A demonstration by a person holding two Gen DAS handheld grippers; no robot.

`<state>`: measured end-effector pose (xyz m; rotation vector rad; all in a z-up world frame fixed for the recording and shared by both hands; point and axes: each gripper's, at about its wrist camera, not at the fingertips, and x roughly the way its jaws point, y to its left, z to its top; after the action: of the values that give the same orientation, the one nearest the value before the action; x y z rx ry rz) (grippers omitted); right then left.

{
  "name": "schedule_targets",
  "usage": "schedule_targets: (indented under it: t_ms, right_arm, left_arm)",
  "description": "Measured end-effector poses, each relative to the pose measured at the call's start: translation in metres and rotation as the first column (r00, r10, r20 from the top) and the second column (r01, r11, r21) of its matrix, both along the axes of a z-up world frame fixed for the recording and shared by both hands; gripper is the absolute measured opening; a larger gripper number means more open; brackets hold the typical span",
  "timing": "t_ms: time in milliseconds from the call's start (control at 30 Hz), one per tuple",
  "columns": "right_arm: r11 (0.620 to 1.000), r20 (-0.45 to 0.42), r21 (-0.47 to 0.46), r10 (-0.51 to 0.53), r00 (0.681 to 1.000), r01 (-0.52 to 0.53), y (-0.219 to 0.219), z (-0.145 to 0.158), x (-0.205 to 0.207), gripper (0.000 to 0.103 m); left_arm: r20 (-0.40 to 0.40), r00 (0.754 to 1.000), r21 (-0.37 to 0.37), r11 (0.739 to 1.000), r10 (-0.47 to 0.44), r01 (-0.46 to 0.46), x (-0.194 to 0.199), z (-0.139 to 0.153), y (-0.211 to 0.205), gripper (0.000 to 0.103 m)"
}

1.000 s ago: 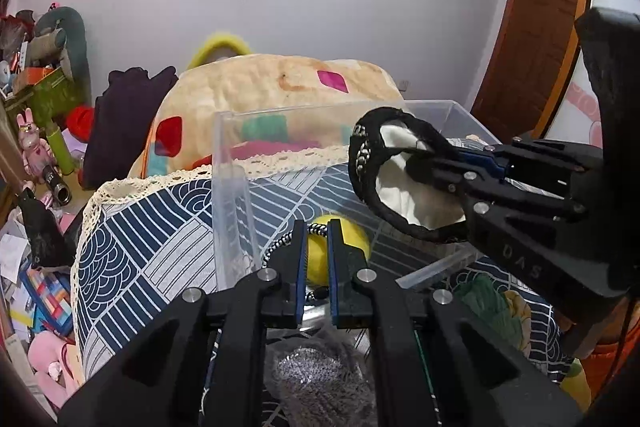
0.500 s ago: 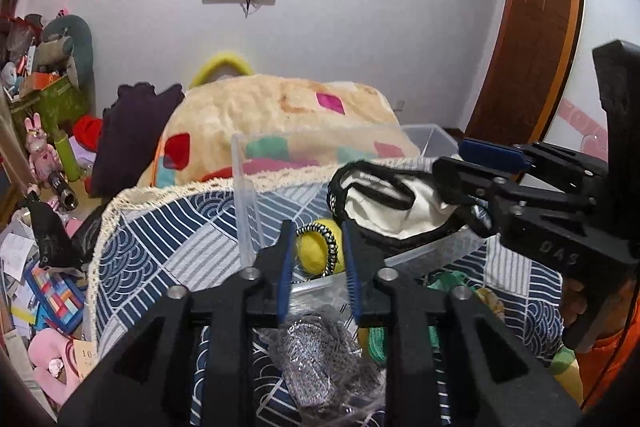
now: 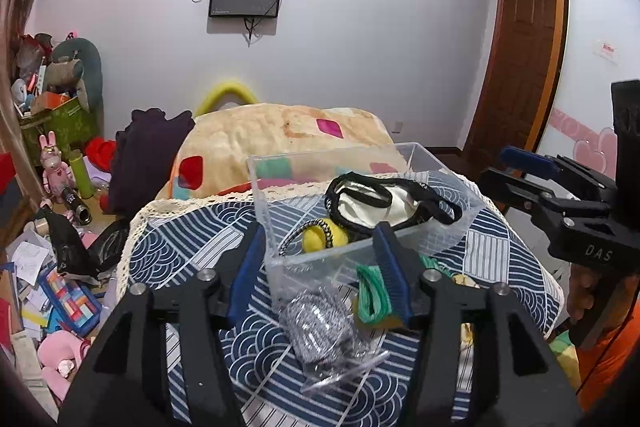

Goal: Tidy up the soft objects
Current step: 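Place the fabric bag into the box with the right tool while the left tool drops the bracelet in, then grasp the green knit glove with the right tool while the left tool grasps the ziplock bag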

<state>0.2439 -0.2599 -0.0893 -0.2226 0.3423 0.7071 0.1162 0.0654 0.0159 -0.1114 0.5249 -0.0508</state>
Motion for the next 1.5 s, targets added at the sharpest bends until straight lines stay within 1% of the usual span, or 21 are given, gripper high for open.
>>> schedule_targets:
  t_ms: [33,100,200,233,300,333,533,667,800,933,967,1067,1133,1167,1200,1233,1300,1333,1400,1500]
  right_arm:
    - [1.000,-0.003,0.001,0.003,1.000,-0.003,-0.001,-0.001,0.000,0.068]
    - [1.000,-0.013,0.002,0.006,1.000,-0.006,-0.002,-0.007,-0.003,0.069]
    - [1.000,-0.026,-0.006,0.010,1.000,-0.010,-0.003,-0.016,-0.006,0.069]
    - [1.000,-0.035,-0.009,0.015,0.999,-0.015,-0.002,-0.021,-0.006,0.069]
    - [1.000,-0.055,-0.011,0.020,0.998,-0.021,-0.001,-0.028,-0.004,0.075]
    - [1.000,-0.064,-0.015,0.020,0.998,-0.022,0.000,-0.033,-0.004,0.075]
    - [0.999,-0.130,-0.028,0.023,0.991,-0.027,0.004,-0.060,0.000,0.075]
    - [0.999,-0.164,-0.040,0.024,0.986,-0.031,0.008,-0.072,0.004,0.075]
    - [0.998,-0.188,-0.056,0.028,0.982,-0.039,0.015,-0.083,0.007,0.075]
    - [0.997,-0.203,-0.068,0.027,0.979,-0.041,0.017,-0.091,0.008,0.075]
    - [0.997,-0.208,-0.067,0.027,0.978,-0.042,0.016,-0.092,0.009,0.074]
    - [0.997,-0.222,-0.069,0.025,0.975,-0.041,0.016,-0.095,0.011,0.060]
    - [0.997,-0.229,-0.066,0.028,0.973,-0.044,0.014,-0.096,0.013,0.053]
    - [0.997,-0.230,-0.064,0.027,0.973,-0.043,0.014,-0.097,0.012,0.047]
    - [0.997,-0.232,-0.061,0.028,0.972,-0.044,0.014,-0.096,0.012,0.043]
    - [0.997,-0.233,-0.056,0.030,0.972,-0.045,0.013,-0.096,0.012,0.041]
    - [0.998,-0.229,-0.048,0.035,0.973,-0.047,0.010,-0.094,0.010,0.032]
    - [0.998,-0.227,-0.046,0.037,0.973,-0.048,0.009,-0.094,0.009,0.031]
    - [0.998,-0.216,-0.040,0.037,0.976,-0.047,0.006,-0.091,0.006,0.026]
    - [0.998,-0.202,-0.030,0.041,0.979,-0.048,0.003,-0.087,0.004,0.021]
  left_arm:
    - [0.000,1.000,0.005,1.000,0.001,-0.001,-0.004,-0.001,0.000,0.061]
    - [-0.004,1.000,0.008,1.000,0.003,-0.003,-0.008,-0.004,0.001,0.067]
    - [-0.027,1.000,0.003,1.000,0.004,-0.004,-0.012,-0.014,0.002,0.072]
    - [-0.037,0.999,0.006,1.000,0.007,-0.007,-0.013,-0.018,0.002,0.072]
    - [-0.059,0.998,0.013,1.000,0.010,-0.009,-0.013,-0.027,0.002,0.073]
    - [-0.076,0.997,0.014,1.000,0.009,-0.008,-0.012,-0.034,0.002,0.073]
    - [-0.159,0.987,0.009,1.000,0.006,-0.005,-0.007,-0.066,0.000,0.073]
    - [-0.201,0.980,0.005,1.000,-0.004,0.005,-0.001,-0.083,-0.003,0.073]
    - [-0.233,0.972,-0.003,1.000,-0.006,0.006,0.007,-0.096,-0.007,0.073]
    - [-0.248,0.969,-0.017,1.000,-0.006,0.002,0.015,-0.106,-0.008,0.073]
    - [-0.249,0.968,-0.022,1.000,-0.008,0.003,0.017,-0.108,-0.009,0.073]
    - [-0.243,0.970,-0.036,0.999,-0.009,0.000,0.020,-0.111,-0.010,0.073]
    - [-0.238,0.971,-0.047,0.999,-0.016,0.005,0.019,-0.112,-0.011,0.070]
    - [-0.235,0.972,-0.055,0.998,-0.022,0.010,0.019,-0.113,-0.011,0.064]
    - [-0.234,0.972,-0.066,0.998,-0.035,0.020,0.019,-0.113,-0.011,0.056]
    - [-0.233,0.971,-0.080,0.996,-0.050,0.032,0.019,-0.113,-0.012,0.053]
    - [-0.229,0.971,-0.092,0.995,-0.065,0.044,0.018,-0.112,-0.014,0.040]
    - [-0.225,0.972,-0.093,0.994,-0.071,0.051,0.017,-0.112,-0.015,0.038]
    - [-0.218,0.973,-0.087,0.995,-0.070,0.052,0.014,-0.111,-0.016,0.033]
    - [-0.214,0.975,-0.102,0.994,-0.063,0.042,0.009,-0.109,-0.013,0.031]
